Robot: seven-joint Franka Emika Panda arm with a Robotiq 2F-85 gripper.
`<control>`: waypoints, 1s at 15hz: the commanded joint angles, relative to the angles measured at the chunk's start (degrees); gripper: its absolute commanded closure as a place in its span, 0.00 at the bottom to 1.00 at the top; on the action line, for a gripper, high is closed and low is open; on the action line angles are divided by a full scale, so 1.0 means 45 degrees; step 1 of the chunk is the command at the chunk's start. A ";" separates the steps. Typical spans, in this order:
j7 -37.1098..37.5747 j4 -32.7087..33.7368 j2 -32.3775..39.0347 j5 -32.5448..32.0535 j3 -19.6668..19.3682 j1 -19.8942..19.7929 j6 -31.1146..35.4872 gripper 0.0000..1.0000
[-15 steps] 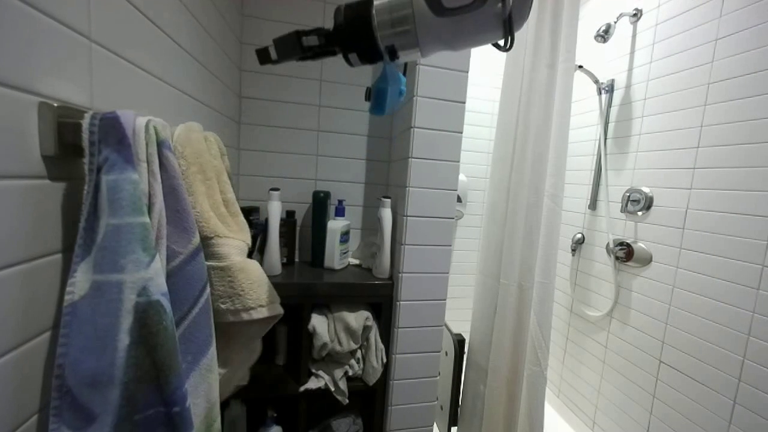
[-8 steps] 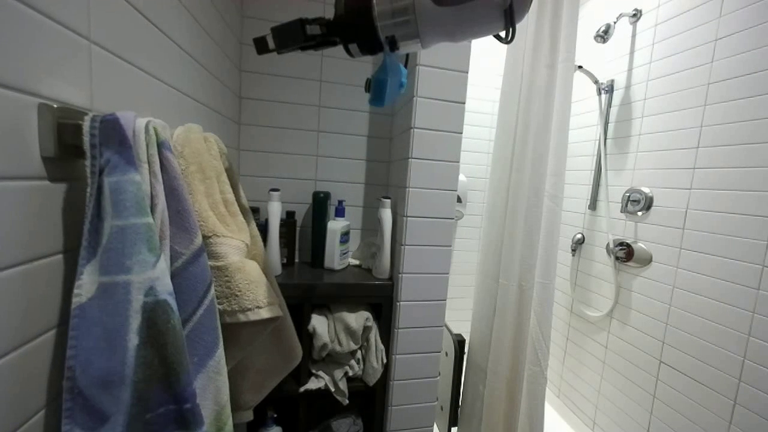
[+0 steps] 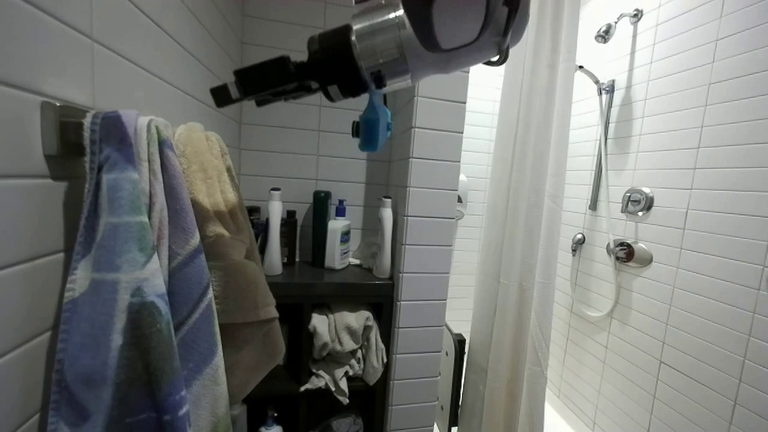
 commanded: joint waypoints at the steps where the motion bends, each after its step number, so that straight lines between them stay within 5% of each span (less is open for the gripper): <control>1: 0.3204 -0.1325 -0.0290 -0.3164 0.0485 -0.0166 0.0017 0.00; 4: 0.5579 -0.2173 -0.0673 -0.6086 0.0212 -0.0248 -0.0426 0.00; 5: 0.4593 -0.1552 -0.0075 -0.5073 0.0370 -0.0061 -0.0005 0.00; 15: 0.6434 -0.2024 -0.0182 -0.6915 0.0408 -0.0356 -0.0052 0.00</control>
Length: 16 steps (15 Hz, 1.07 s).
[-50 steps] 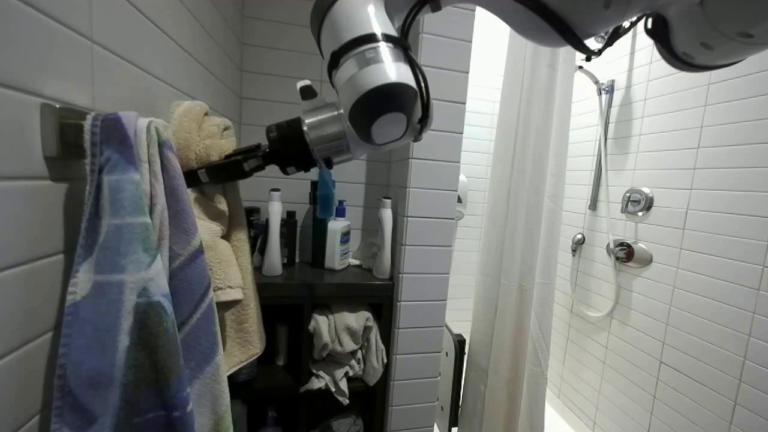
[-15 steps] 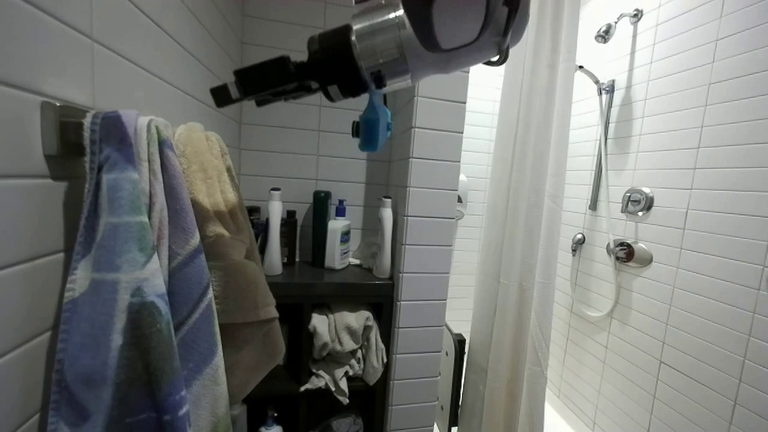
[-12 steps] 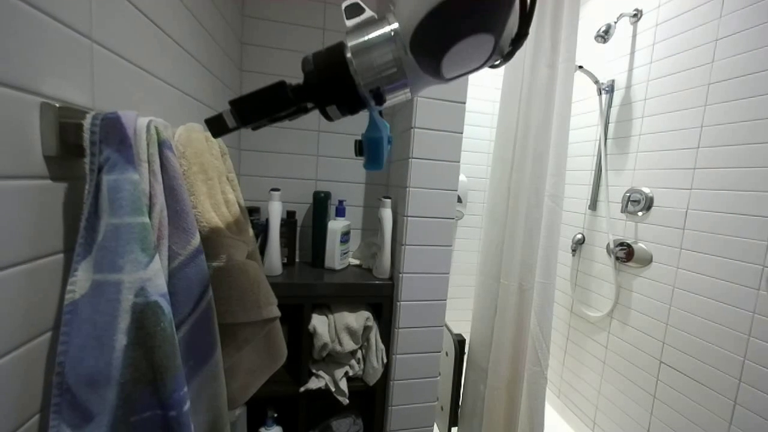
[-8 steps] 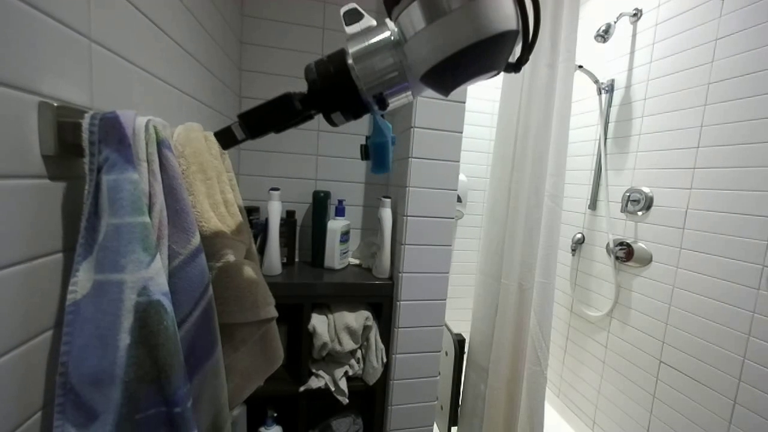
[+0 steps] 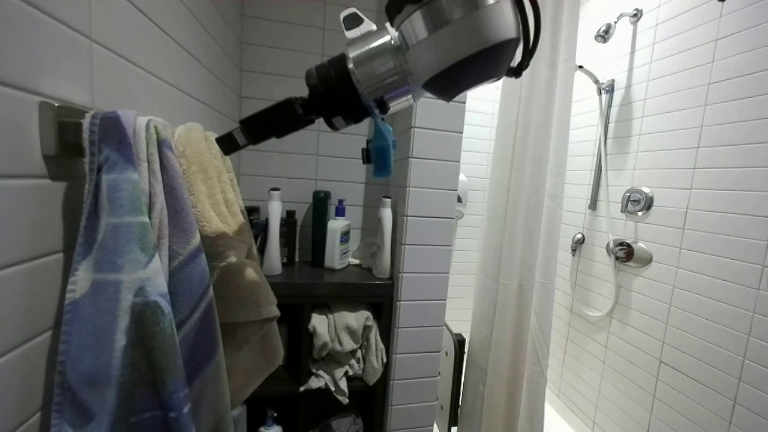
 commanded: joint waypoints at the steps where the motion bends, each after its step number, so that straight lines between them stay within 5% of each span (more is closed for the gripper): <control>1: 0.0659 0.0254 -0.0003 -0.0758 0.0047 -0.0180 0.0328 0.00; 6: -0.0567 0.1963 0.0241 -0.0753 -0.0027 -0.0051 0.1966 0.00; 9: -0.0231 0.2014 0.0256 -0.1076 -0.0020 -0.0230 0.1618 0.00; 13: 0.1564 0.1219 0.0054 -0.1626 0.0043 -0.0700 -0.0021 0.00; 16: 0.4473 0.0738 -0.0141 -0.4321 -0.0204 -0.0964 -0.1195 0.00</control>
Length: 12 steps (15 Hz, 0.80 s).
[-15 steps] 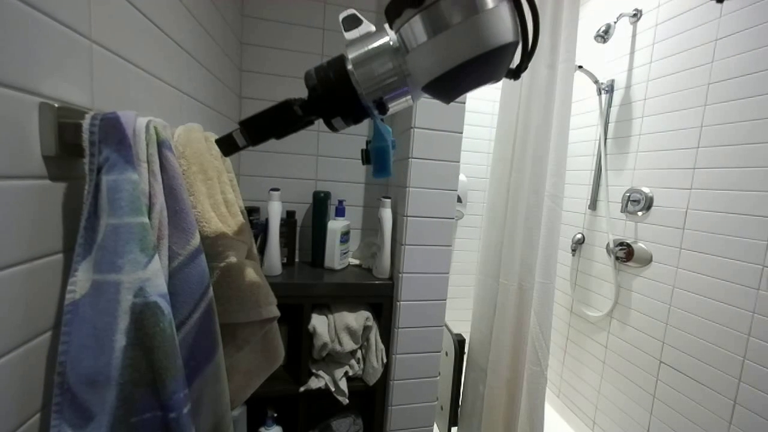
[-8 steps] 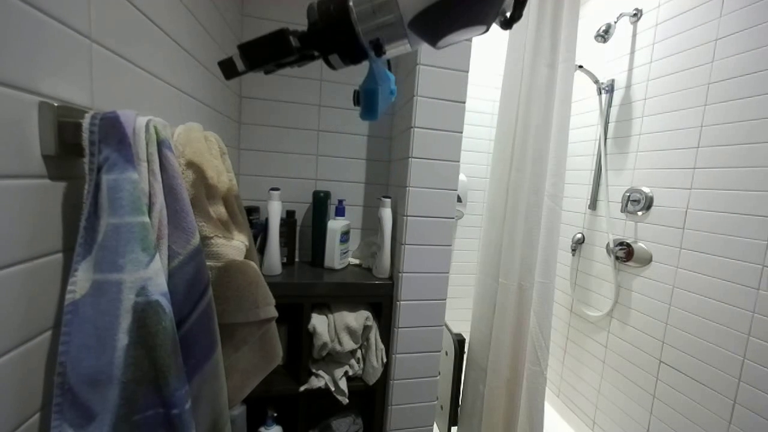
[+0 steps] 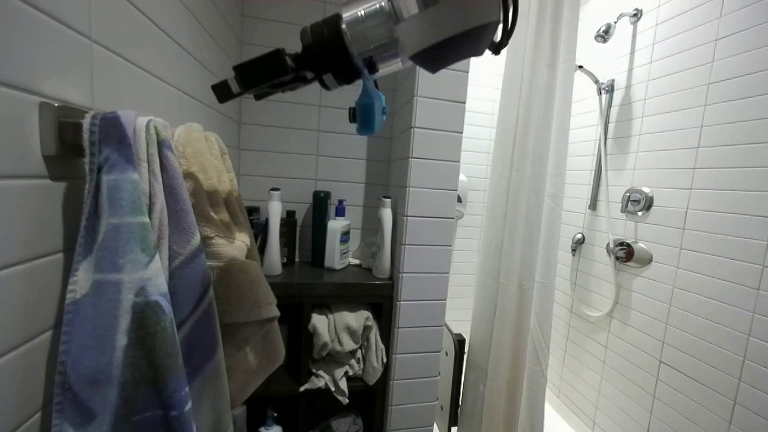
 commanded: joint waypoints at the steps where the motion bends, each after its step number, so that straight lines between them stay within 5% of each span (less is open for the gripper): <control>1: 0.3493 -0.0486 -0.0403 -0.3054 -0.0298 -0.0414 -0.1442 0.00; 7: 0.9842 0.0468 -0.1366 -0.9150 0.0536 -0.2764 -0.5410 0.00; 8: 1.0925 0.0867 -0.1299 -1.0434 -0.0429 -0.1843 -0.6093 0.00; 12: 1.3101 0.2846 -0.0898 -1.3015 -0.0950 -0.1089 -0.8923 0.00</control>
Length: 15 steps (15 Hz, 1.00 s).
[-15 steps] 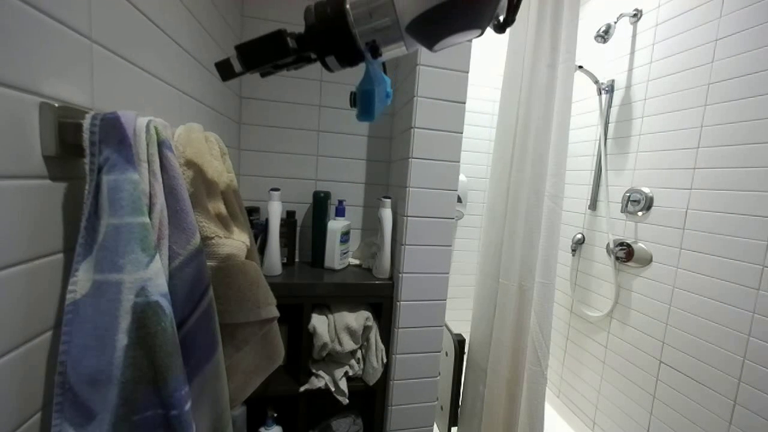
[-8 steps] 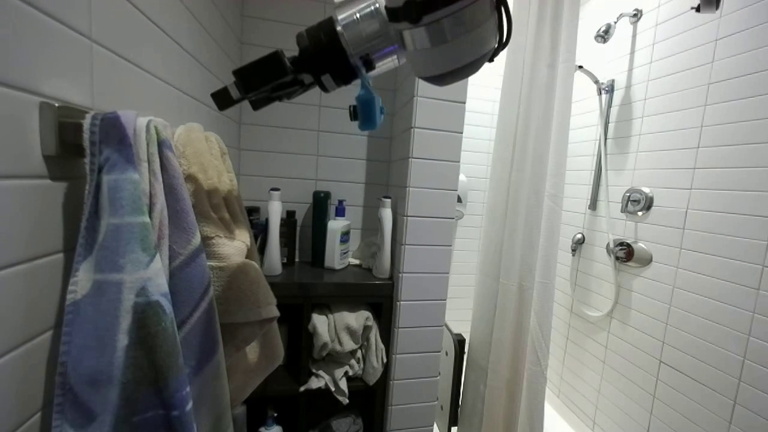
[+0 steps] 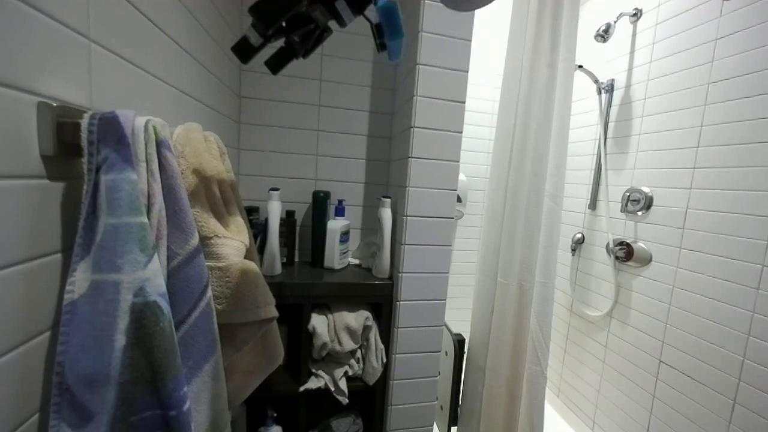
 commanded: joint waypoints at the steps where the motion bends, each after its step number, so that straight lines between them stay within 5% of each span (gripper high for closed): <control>1: 0.1439 0.1745 0.0495 -0.1632 -0.0514 0.0711 -0.2381 0.00; 8: 0.1667 0.4199 0.1772 -0.2219 -0.0525 0.1141 -0.6344 0.01; 15: 0.1475 0.4483 0.2269 -0.2038 -0.0536 0.1099 -0.6526 0.00</control>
